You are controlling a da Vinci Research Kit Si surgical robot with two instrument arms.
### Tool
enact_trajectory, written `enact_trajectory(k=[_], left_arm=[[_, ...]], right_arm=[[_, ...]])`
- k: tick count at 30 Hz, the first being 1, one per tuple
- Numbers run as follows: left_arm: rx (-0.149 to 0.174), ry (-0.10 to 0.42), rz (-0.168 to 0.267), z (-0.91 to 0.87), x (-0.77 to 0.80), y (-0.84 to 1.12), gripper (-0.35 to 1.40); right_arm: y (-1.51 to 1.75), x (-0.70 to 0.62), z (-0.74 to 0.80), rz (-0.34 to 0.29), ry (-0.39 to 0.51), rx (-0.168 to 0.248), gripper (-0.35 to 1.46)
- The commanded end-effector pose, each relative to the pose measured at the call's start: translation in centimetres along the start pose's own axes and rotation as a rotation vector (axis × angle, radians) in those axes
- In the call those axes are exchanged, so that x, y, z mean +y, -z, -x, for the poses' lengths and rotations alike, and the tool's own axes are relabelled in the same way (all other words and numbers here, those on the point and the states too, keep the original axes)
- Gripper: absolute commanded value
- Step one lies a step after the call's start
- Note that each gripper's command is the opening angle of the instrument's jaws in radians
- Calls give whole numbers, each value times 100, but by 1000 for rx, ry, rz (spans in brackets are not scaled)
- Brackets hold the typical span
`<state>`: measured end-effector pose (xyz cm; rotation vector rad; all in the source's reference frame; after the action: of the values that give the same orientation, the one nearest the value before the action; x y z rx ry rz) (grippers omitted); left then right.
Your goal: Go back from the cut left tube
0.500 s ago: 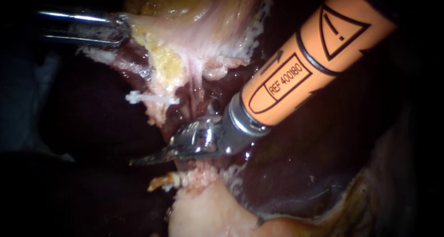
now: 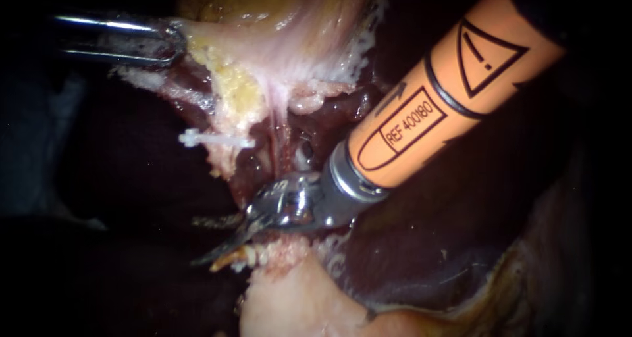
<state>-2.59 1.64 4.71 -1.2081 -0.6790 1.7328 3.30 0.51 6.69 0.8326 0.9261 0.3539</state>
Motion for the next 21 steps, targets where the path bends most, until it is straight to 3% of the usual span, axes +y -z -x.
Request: enact_trajectory(k=[1,6,9,12,17,21], left_arm=[[0,0,0,0,0,0,-35],[0,-1,1,0,-1,0,-35],[-1,-1,2,0,-3,1,-35],[-1,-1,2,0,-4,2,-35],[-1,-1,2,0,-4,2,-35],[-1,-1,3,0,-5,2,-35]], right_arm=[[0,0,0,0,10,0,122],[9,-6,1,22,64,7,122],[26,-15,1,117,124,35,132],[47,-25,2,268,192,61,143],[92,-38,11,370,303,40,143],[132,-43,17,403,340,24,143]])
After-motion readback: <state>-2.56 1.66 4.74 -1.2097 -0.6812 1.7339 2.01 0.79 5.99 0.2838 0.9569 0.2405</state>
